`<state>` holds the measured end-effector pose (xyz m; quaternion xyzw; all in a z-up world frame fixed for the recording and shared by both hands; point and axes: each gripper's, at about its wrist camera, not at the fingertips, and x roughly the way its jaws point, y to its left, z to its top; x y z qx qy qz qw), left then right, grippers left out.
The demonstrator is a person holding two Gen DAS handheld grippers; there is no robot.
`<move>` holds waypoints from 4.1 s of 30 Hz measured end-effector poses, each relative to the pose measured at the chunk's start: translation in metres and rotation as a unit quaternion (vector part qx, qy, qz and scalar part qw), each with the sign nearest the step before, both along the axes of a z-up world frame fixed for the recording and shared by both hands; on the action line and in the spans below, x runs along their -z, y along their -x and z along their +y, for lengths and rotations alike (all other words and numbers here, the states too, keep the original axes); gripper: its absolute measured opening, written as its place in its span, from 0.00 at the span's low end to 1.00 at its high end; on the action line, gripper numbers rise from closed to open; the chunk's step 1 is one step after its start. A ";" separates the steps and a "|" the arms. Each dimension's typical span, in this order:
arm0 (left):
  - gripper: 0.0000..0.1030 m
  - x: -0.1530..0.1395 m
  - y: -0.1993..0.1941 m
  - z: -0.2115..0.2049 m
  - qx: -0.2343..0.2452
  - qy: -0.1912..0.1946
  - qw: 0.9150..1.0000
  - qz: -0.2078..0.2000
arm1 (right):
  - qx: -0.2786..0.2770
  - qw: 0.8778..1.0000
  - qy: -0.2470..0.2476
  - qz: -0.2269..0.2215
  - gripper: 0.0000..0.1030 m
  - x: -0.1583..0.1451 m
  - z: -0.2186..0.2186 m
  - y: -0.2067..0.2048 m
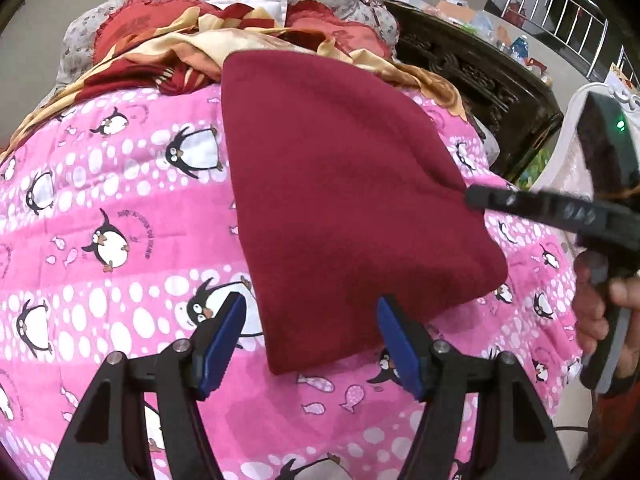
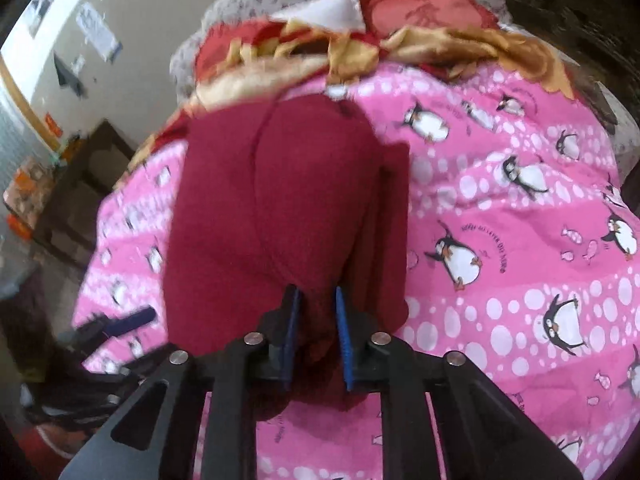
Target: Fold small clothes
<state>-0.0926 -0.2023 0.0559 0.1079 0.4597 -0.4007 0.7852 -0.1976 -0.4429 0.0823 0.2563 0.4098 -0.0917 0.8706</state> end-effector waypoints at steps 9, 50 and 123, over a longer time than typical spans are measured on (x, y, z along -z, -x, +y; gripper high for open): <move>0.69 -0.014 0.000 -0.012 -0.008 0.013 1.000 -0.008 | 0.032 0.999 0.013 0.035 0.56 0.001 -0.018 -0.058; 0.90 -0.011 -0.037 -0.008 -0.045 0.085 0.994 0.051 | 0.002 0.998 0.058 -0.014 0.75 0.011 -0.004 -0.009; 0.83 -0.063 0.056 0.095 -0.119 0.031 0.988 -0.097 | -0.085 0.987 0.134 -0.031 0.51 -0.037 0.160 0.050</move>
